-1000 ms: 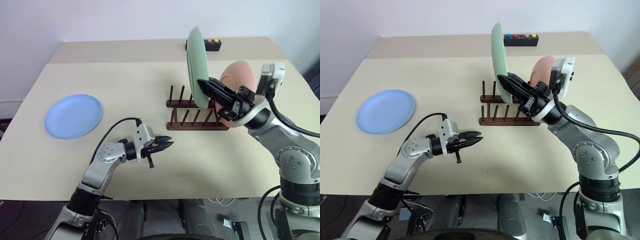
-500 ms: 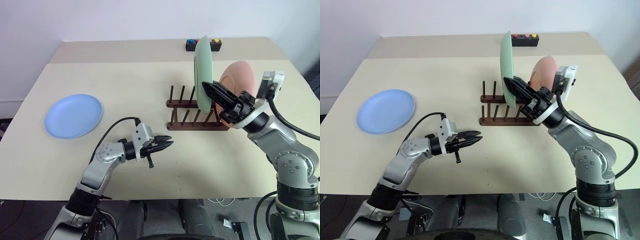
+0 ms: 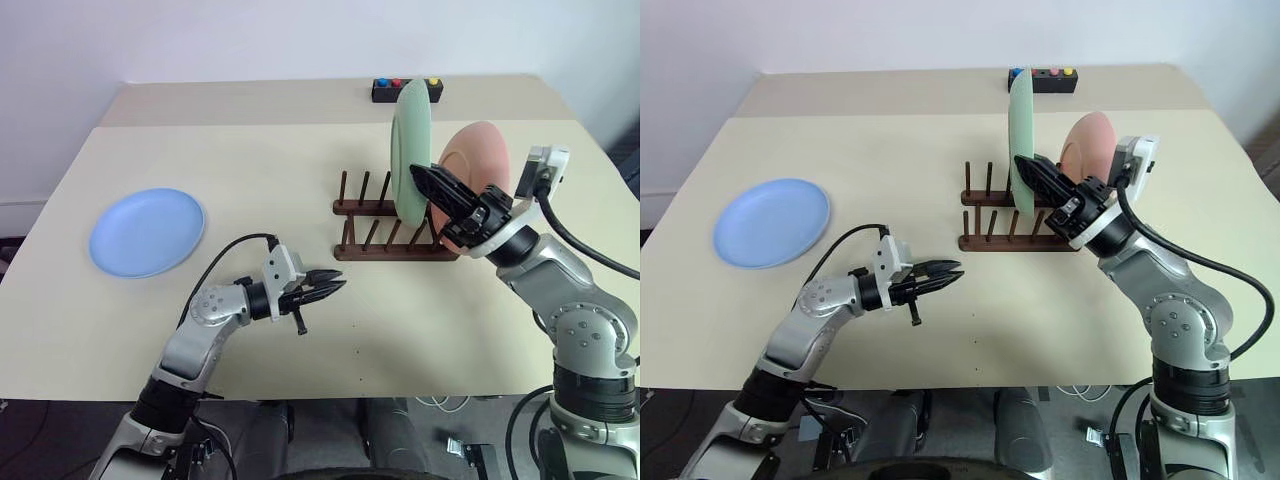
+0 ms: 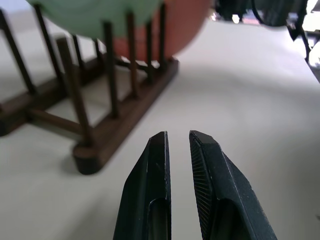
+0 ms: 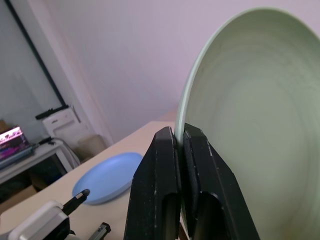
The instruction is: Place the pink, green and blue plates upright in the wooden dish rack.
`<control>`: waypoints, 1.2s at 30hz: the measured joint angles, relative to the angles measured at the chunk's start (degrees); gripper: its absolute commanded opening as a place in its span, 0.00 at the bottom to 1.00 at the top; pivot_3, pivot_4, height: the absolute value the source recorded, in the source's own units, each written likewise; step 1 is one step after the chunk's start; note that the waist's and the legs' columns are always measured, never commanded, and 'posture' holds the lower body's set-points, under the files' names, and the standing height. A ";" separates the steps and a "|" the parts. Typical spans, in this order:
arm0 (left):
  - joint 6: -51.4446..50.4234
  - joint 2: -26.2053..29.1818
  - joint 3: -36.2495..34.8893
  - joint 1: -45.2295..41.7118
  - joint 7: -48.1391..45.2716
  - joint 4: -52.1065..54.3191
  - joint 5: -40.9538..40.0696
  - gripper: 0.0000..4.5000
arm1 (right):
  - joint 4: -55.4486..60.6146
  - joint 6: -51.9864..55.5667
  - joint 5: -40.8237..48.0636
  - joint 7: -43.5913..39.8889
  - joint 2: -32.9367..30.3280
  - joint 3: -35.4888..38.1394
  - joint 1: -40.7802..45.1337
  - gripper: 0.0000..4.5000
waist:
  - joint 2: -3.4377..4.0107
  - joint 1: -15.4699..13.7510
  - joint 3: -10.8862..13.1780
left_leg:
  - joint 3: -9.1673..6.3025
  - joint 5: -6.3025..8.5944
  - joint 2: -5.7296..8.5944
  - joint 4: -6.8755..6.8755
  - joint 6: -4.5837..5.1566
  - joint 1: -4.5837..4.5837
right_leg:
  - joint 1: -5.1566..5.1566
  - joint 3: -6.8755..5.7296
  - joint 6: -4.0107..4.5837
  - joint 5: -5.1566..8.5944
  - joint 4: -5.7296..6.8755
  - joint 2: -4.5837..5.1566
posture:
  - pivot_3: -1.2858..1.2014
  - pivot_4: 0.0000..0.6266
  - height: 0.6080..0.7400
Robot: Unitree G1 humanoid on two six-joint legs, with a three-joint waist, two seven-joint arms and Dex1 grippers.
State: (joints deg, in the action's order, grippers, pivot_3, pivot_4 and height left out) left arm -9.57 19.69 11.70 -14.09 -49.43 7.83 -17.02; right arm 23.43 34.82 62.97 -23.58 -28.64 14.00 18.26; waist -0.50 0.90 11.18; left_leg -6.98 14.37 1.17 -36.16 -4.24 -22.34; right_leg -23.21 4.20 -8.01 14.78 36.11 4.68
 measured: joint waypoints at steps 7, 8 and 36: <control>0.00 -0.68 -1.90 -1.04 0.94 1.58 -1.48 0.14 | 0.00 0.98 1.05 0.82 0.34 0.42 -0.10 0.02 | 0.01 0.07 -0.01 | 0.00 0.00 0.00 0.01 0.00 0.00 | 0.00 0.00 0.00 0.00 0.00 0.00 | 0.52 0.24 1.00; 0.00 -0.64 -1.90 -0.94 0.92 1.58 -1.53 0.14 | 0.00 1.06 1.15 0.87 0.44 0.43 -0.12 0.02 | 0.01 0.07 -0.01 | 0.00 0.00 0.00 0.01 0.00 0.00 | 0.00 0.00 0.00 0.00 0.00 -0.01 | 0.52 0.24 1.00; -0.03 -0.36 -1.73 -0.64 0.33 1.58 -1.69 0.14 | 1.28 1.98 -3.40 -0.01 -2.45 0.29 -0.93 0.97 | 0.01 0.05 -0.01 | 0.00 0.00 0.00 0.00 0.00 0.00 | 0.00 0.00 0.00 0.00 0.00 -0.01 | 0.52 0.24 1.00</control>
State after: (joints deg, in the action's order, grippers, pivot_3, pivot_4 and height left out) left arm -9.60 19.34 9.97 -14.73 -49.10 9.41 -18.71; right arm 24.71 36.79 59.57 -23.59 -31.09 14.29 17.33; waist -0.49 0.95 11.17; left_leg -6.98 14.38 1.17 -36.15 -4.24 -22.34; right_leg -23.21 4.19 -8.01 14.78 36.11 4.67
